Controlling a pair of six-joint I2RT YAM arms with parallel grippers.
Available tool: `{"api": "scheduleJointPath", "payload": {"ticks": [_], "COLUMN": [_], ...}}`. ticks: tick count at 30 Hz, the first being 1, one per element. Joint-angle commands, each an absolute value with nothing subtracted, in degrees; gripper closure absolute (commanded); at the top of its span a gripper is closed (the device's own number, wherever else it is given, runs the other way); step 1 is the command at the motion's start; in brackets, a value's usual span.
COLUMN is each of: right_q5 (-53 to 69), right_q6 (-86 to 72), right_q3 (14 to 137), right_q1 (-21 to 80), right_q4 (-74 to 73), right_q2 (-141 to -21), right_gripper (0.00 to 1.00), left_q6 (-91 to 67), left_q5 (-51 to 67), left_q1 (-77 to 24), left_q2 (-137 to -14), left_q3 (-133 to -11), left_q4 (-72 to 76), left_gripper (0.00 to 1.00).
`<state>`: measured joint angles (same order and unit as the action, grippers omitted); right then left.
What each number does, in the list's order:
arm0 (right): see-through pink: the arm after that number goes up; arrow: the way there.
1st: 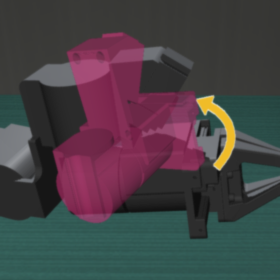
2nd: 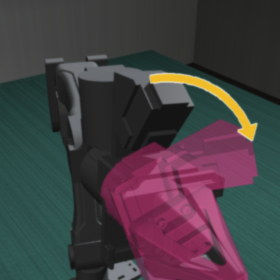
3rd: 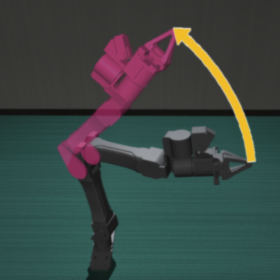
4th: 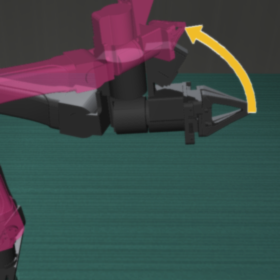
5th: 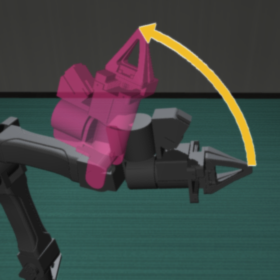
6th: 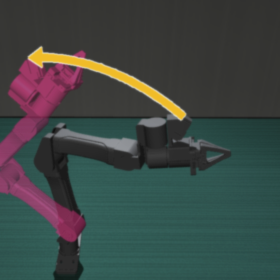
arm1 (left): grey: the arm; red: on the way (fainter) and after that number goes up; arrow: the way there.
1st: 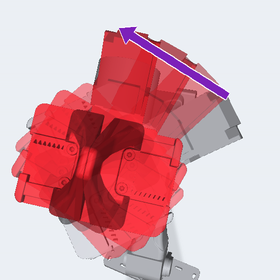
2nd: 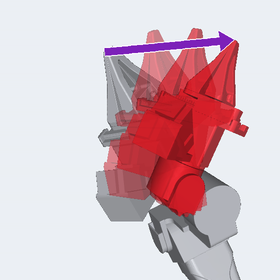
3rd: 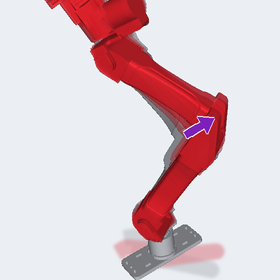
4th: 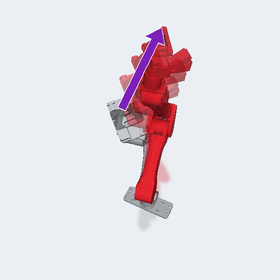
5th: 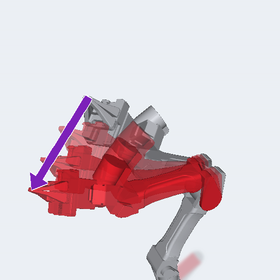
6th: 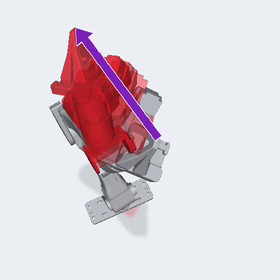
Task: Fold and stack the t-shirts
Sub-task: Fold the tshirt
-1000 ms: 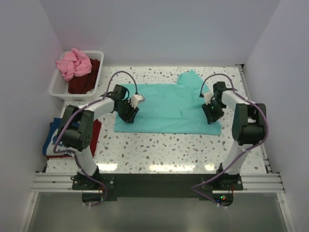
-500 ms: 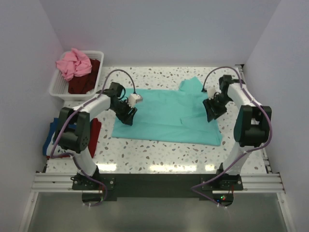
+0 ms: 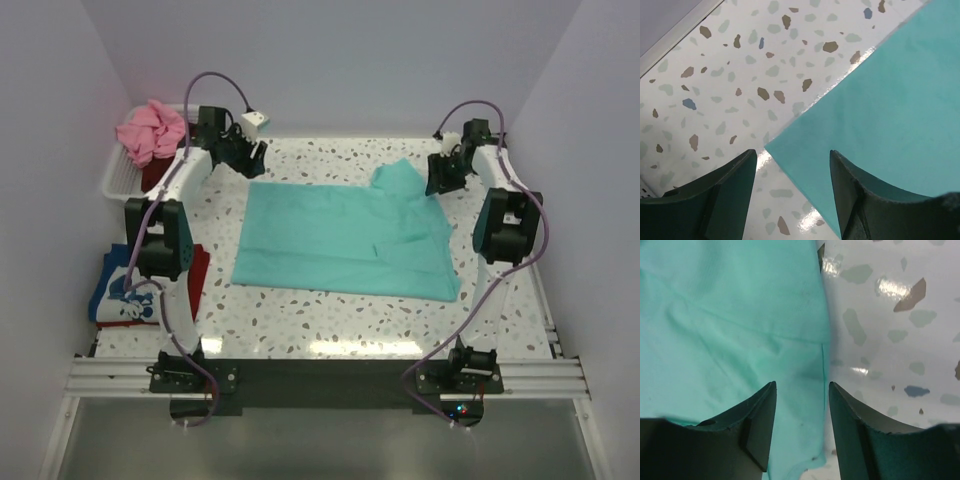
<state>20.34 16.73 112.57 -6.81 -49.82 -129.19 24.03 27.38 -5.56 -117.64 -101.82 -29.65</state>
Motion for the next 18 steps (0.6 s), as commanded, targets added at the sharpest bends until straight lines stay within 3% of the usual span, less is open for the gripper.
{"api": "scheduleJointPath", "payload": {"ticks": [1, 10, 18], "right_q5": [18.20, 11.61, 13.01], "right_q6": [11.69, 9.14, 9.67], "right_q3": [116.80, 129.97, 132.19], "right_q1": [-5.28, -2.73, -1.76], "right_q4": [-41.41, -37.44, -40.43], "right_q2": [-132.18, -144.39, -145.72], "right_gripper": [0.51, 0.52, 0.56], "left_q6": [20.74, 21.97, 25.31], "left_q5": [25.67, 24.08, 23.29], "left_q1": [-4.39, -4.22, -3.96], "left_q2": [-120.32, -124.35, -129.72], "left_q3": [-105.20, -103.97, -109.51], "left_q4": [-24.97, -24.43, -31.19], "left_gripper": [0.35, 0.36, 0.36]}}
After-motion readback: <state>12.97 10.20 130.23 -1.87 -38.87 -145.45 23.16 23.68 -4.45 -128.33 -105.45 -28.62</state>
